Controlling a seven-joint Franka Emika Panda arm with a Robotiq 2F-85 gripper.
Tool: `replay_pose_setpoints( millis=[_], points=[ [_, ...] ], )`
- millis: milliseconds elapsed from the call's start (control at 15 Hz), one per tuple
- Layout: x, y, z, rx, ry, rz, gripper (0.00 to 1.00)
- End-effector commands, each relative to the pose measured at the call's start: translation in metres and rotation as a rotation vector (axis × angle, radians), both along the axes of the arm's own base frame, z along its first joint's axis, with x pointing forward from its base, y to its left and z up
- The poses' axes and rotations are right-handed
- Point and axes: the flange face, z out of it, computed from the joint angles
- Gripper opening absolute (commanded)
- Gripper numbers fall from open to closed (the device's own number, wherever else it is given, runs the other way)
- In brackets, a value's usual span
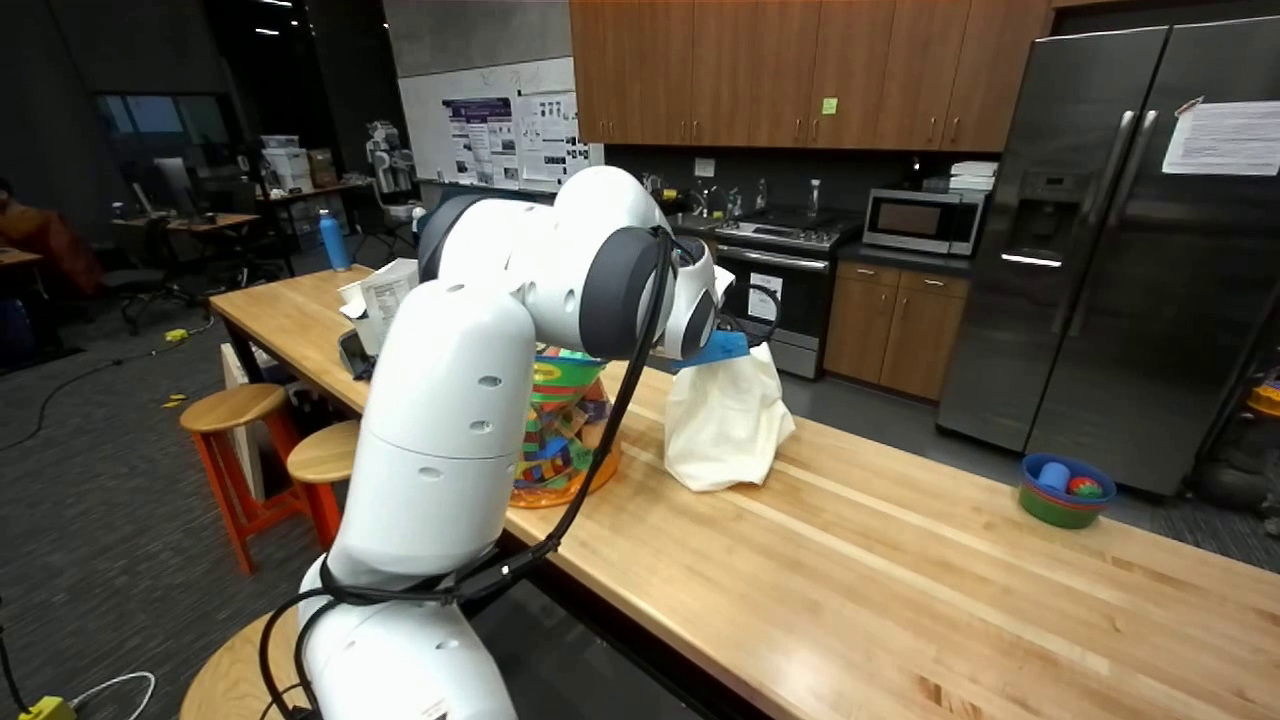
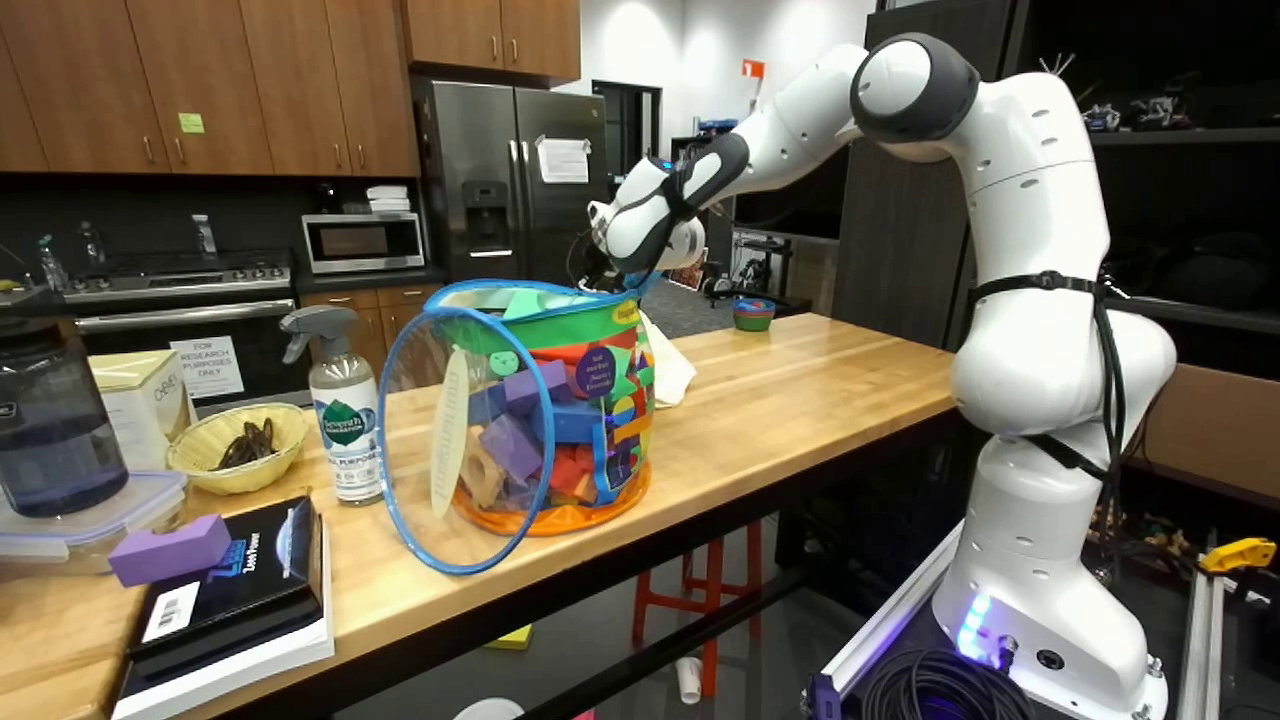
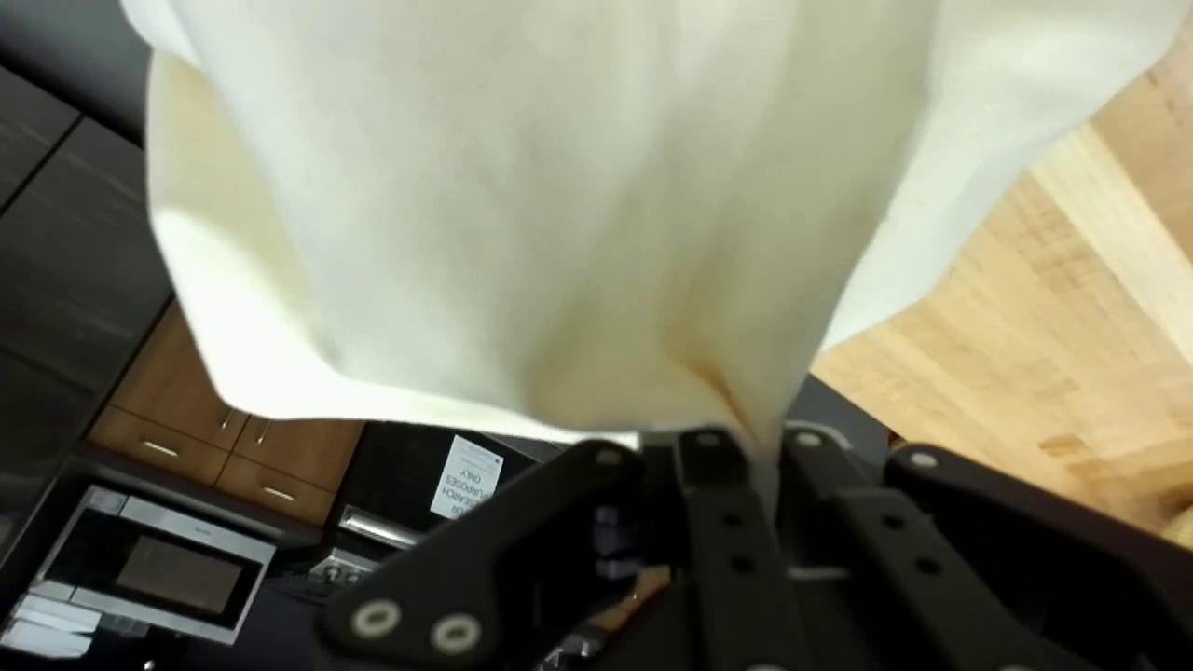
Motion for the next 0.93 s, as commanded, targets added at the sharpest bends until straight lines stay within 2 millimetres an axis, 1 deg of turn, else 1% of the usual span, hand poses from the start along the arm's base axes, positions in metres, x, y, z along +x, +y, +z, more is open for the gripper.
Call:
replay_pose_setpoints(
  millis=[0,133,333,467,533,600,867],
  points=[
    [-0.037,-0.023,0.005,-0.013,0.099,-0.042,0.01],
    [-0.052,-0.034,0.005,0.004,0.155,-0.074,0.01],
    [-0.074,-0.042,0.005,0.042,0.243,-0.092,0.01],
    [-0.087,-0.045,0.006,0.064,0.297,-0.096,0.01],
    [-0.095,-0.046,0.012,0.09,0.313,-0.091,0.01],
    [-0.102,-0.048,0.014,0.103,0.336,-0.089,0.01],
    [-0.129,-0.05,0.017,0.103,0.423,-0.082,0.01]
  ],
)
